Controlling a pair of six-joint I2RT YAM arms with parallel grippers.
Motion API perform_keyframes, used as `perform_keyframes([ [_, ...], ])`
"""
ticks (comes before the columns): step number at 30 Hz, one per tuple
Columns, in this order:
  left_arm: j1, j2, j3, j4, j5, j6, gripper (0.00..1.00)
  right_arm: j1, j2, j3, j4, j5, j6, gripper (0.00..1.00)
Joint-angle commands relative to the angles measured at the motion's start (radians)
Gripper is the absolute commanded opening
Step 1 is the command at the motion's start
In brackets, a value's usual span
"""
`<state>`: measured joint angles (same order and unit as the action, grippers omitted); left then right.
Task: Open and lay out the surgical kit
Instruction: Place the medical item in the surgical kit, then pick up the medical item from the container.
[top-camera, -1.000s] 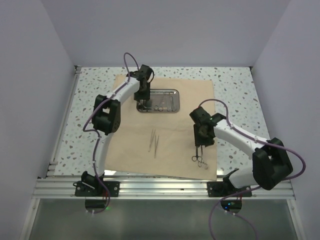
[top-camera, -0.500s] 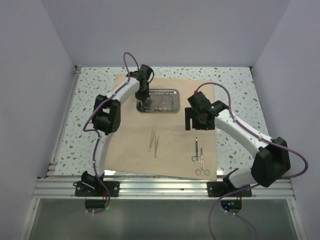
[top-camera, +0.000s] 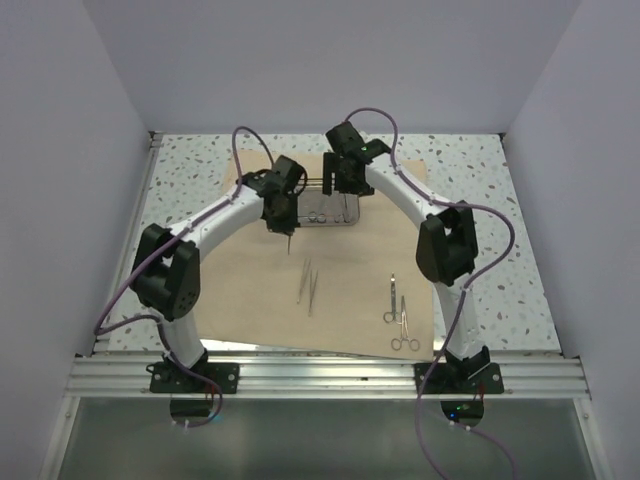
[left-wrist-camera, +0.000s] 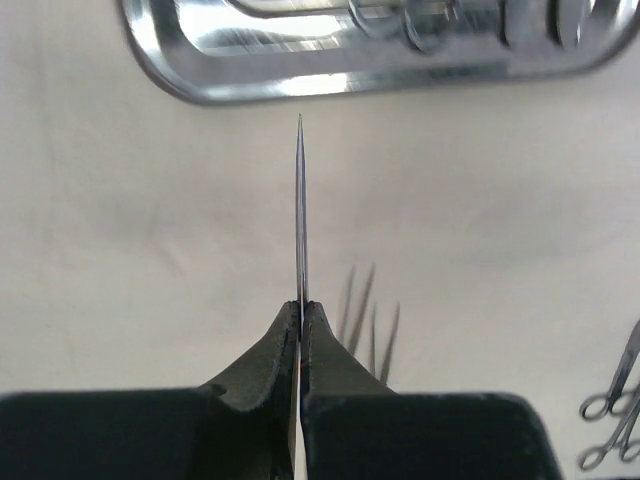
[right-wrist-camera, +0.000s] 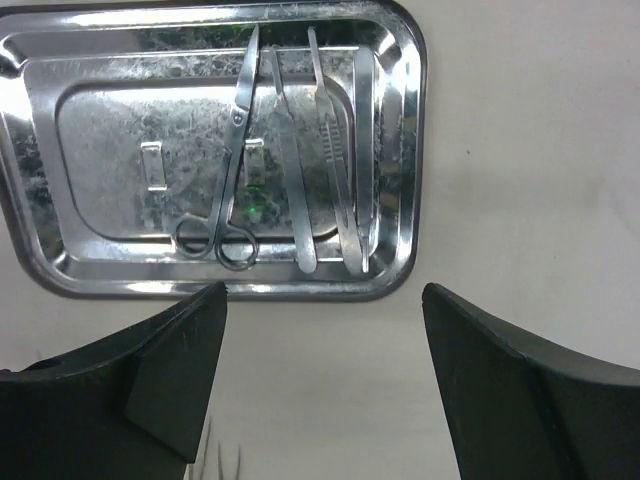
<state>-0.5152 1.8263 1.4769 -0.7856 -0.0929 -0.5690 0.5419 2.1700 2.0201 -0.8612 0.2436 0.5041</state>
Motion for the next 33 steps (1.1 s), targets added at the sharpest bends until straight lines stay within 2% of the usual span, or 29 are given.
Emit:
perform_keyframes([
  [1,-0.075,-0.048,-0.099,0.055,0.030,-0.090,0.00,-0.014,0.127,0.194,-0.068,-0.006,0.010,0.82],
  [4,-0.098,-0.073,-0.168,0.071,0.041,-0.115,0.00,-0.019,0.212,0.281,-0.078,-0.023,0.022,0.81],
  [8,-0.101,-0.093,-0.271,0.104,0.071,-0.138,0.00,-0.022,0.254,0.287,-0.047,-0.067,0.059,0.78],
  [9,-0.106,-0.094,-0.286,0.126,0.081,-0.143,0.03,-0.023,0.258,0.275,-0.029,-0.079,0.066,0.77],
  [10,-0.106,-0.096,-0.297,0.134,0.088,-0.147,0.07,-0.022,0.261,0.272,-0.018,-0.095,0.083,0.76],
  [12,-0.112,-0.096,-0.314,0.143,0.119,-0.152,0.21,-0.022,0.271,0.261,0.005,-0.107,0.091,0.74],
  [13,-0.115,-0.102,-0.316,0.143,0.124,-0.152,0.29,-0.020,0.272,0.259,0.011,-0.116,0.102,0.73],
  [14,-0.115,-0.107,-0.313,0.141,0.124,-0.152,0.41,-0.020,0.275,0.259,0.017,-0.119,0.105,0.72],
  [17,-0.115,-0.128,-0.278,0.120,0.102,-0.144,0.59,-0.020,0.277,0.261,0.033,-0.112,0.113,0.70],
  [26,-0.114,-0.108,-0.101,0.010,0.047,-0.100,0.58,-0.022,0.333,0.351,-0.013,-0.032,0.067,0.59],
  [33,-0.114,-0.136,-0.110,-0.027,0.025,-0.094,0.55,-0.023,0.415,0.459,-0.001,0.049,0.034,0.54],
])
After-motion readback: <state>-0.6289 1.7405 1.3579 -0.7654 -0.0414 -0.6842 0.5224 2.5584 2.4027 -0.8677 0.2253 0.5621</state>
